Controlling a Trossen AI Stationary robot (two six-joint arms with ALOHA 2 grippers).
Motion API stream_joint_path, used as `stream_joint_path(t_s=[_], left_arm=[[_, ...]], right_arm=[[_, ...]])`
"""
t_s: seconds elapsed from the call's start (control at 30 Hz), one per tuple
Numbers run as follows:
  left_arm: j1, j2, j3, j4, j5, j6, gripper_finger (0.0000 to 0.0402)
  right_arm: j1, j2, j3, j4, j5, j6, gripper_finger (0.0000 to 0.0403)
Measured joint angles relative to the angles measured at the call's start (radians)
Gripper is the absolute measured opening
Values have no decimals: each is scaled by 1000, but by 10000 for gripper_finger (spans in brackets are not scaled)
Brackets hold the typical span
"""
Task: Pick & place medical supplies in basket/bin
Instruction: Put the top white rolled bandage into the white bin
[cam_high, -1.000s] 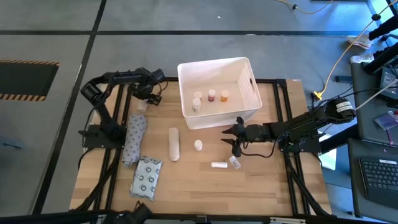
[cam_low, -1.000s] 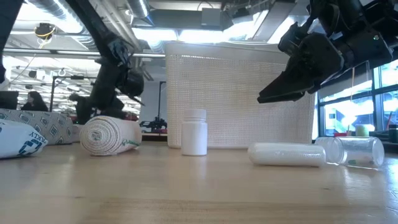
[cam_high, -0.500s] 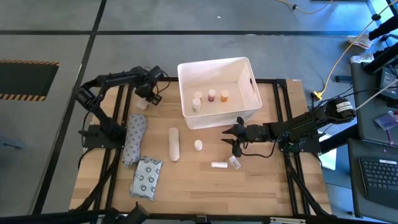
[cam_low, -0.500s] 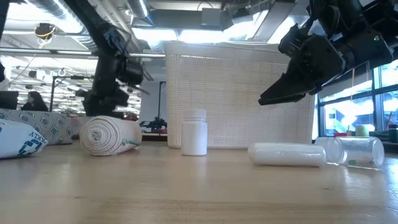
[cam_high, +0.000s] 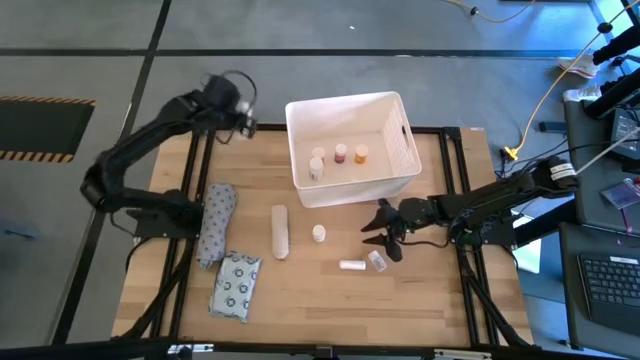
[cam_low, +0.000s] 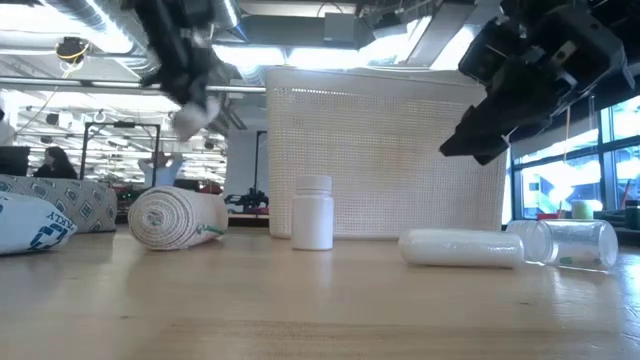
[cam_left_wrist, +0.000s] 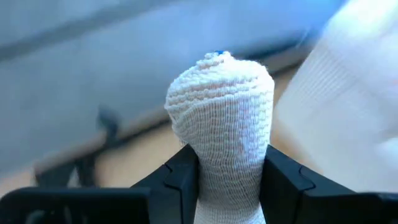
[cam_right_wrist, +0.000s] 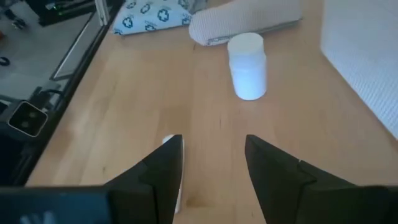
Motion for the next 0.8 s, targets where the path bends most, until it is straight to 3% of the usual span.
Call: stream_joint_path(t_s=[0.23,0.33,0.57,0.8], left_arm=[[-140,-36,100,223,205,13,117],[-214,9,170,248,228,33,117],[-359,223,349,242,217,82,116],[-449,493,543,174,217,165,116]], right_arm=[[0,-11,1,-48,-1,32,177],[0,-11,1,-86,-2,95,177],[23,-11,0,-222,-71,260,177],[58,-11,0,-246,-74,287,177]])
